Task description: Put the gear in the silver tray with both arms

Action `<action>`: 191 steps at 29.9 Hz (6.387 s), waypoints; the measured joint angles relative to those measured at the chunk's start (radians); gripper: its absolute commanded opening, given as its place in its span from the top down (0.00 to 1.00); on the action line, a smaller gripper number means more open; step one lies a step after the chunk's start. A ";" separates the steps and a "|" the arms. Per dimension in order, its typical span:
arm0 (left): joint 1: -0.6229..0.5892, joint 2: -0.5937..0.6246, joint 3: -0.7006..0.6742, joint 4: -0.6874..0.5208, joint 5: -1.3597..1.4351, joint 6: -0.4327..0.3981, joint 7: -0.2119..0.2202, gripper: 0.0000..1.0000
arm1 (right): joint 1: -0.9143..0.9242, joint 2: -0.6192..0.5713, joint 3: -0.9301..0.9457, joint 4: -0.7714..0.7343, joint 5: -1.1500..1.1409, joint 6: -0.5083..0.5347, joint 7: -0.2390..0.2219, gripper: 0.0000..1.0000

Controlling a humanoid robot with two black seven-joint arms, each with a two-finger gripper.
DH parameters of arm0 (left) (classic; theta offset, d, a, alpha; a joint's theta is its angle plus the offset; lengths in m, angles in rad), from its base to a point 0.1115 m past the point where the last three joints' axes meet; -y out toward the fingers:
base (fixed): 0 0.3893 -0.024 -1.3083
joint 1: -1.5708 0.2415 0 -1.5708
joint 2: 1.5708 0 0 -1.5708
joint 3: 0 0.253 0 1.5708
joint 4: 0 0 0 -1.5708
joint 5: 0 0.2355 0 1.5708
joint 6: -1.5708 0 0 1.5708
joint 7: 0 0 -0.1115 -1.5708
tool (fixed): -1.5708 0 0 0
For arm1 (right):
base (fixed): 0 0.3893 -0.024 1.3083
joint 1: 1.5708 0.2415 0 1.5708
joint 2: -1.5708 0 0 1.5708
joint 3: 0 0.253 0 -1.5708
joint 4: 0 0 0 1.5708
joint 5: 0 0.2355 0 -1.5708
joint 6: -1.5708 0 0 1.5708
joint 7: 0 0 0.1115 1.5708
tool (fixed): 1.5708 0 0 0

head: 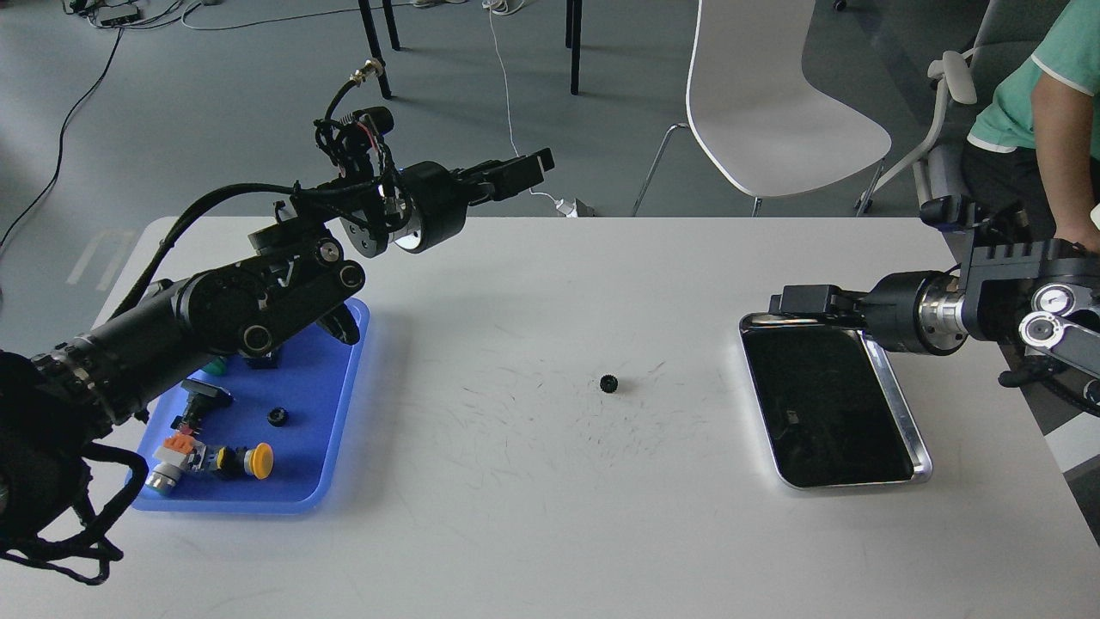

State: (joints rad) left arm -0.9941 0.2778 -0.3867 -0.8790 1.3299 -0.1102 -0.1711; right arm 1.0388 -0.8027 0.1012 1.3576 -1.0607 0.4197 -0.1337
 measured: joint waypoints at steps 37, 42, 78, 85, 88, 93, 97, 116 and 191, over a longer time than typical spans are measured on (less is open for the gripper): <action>0.002 0.034 -0.040 0.000 -0.046 0.022 0.005 0.02 | 0.207 0.586 -0.364 -0.284 0.001 -0.033 -0.004 0.05; 0.003 0.048 -0.040 0.000 -0.052 0.023 0.002 0.02 | 0.205 0.615 -0.368 -0.318 0.001 -0.033 -0.004 0.07; 0.009 0.052 -0.061 -0.019 -0.052 0.059 -0.001 0.02 | 0.249 0.740 -0.489 -0.437 0.010 0.027 0.001 0.81; 0.011 0.052 -0.061 -0.019 -0.052 0.060 -0.001 0.02 | 0.256 0.738 -0.490 -0.439 0.008 0.041 0.004 0.98; 0.011 0.053 -0.061 -0.018 -0.052 0.060 -0.001 0.02 | 0.264 0.731 -0.490 -0.436 0.009 0.044 0.005 0.98; 0.011 0.052 -0.061 -0.018 -0.052 0.061 -0.001 0.02 | 0.318 0.655 -0.475 -0.403 0.028 0.042 0.006 0.98; 0.013 0.052 -0.061 -0.018 -0.052 0.061 -0.001 0.02 | 0.378 0.525 -0.450 -0.304 0.034 0.040 0.008 0.98; 0.017 0.036 -0.056 -0.017 -0.052 0.070 0.000 0.02 | 0.302 -0.200 -0.403 0.058 0.007 0.012 0.051 0.98; 0.329 0.438 -0.354 -0.210 -1.000 -0.021 -0.028 0.02 | -0.380 0.186 0.667 -0.630 1.378 0.069 0.169 0.05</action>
State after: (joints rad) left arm -0.6651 0.7159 -0.7407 -1.0893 0.3304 -0.1310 -0.1991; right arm 0.6590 -0.6171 0.7687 0.7277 0.3177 0.4890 0.0351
